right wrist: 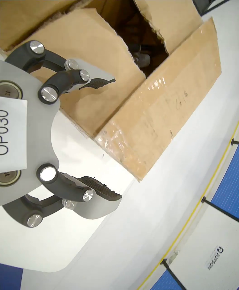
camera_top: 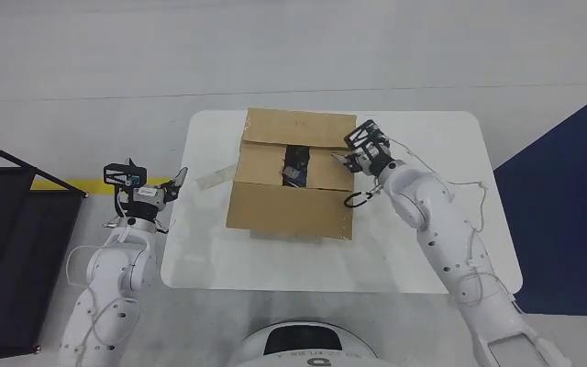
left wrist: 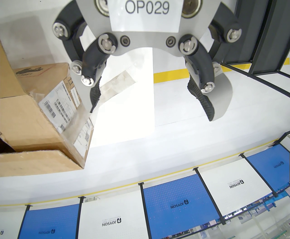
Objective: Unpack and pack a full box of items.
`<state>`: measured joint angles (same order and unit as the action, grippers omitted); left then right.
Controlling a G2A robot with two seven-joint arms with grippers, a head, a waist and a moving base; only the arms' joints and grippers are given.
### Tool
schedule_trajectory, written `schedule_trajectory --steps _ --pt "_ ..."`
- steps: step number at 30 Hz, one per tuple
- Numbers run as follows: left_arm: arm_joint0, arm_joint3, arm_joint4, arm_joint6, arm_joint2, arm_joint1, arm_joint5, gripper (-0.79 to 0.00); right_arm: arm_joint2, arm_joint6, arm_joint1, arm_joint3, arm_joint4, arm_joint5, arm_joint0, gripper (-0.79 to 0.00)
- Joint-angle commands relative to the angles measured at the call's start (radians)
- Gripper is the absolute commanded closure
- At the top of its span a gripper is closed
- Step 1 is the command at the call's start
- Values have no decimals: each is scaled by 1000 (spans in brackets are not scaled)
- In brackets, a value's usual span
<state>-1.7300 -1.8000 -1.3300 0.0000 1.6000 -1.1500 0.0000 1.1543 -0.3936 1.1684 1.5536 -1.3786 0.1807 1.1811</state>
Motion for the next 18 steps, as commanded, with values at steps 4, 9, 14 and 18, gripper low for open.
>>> schedule_trajectory --steps 4,9,14,18 --pt "0 0 0 0 0 0 0 -785 -58 -72 23 -25 -49 -138 -76 -785" --pt "0 0 0 0 0 0 0 -785 -70 -121 41 -20 -34 -187 -160 -785" --pt "0 0 0 0 0 0 0 -785 -73 -156 57 -20 -11 -223 -241 -785" --pt "0 0 0 0 0 0 0 -785 -110 -203 80 -115 2 -248 -350 -785"
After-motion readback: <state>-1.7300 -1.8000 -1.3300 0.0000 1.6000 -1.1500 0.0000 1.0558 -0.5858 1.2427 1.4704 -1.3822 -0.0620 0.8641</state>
